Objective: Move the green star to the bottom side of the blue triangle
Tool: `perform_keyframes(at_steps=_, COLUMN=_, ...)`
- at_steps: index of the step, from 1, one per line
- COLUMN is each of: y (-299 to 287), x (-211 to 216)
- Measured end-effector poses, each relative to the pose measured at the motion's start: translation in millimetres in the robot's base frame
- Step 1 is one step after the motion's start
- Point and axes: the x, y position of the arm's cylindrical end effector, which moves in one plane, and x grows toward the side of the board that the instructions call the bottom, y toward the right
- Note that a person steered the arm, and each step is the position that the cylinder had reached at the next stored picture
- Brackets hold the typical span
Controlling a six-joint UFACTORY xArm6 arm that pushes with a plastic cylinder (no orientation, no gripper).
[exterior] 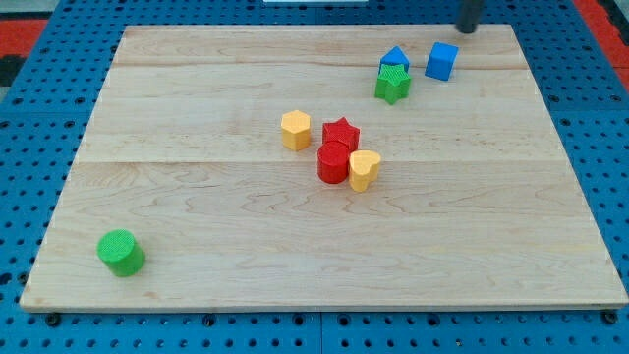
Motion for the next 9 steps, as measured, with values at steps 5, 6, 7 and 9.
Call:
perform_keyframes(at_steps=5, y=-137.9, x=258.0)
perform_keyframes(at_steps=6, y=-202.1, x=240.0)
perform_keyframes(at_steps=7, y=-209.7, x=179.7)
perform_keyframes(at_steps=9, y=-162.1, x=120.8)
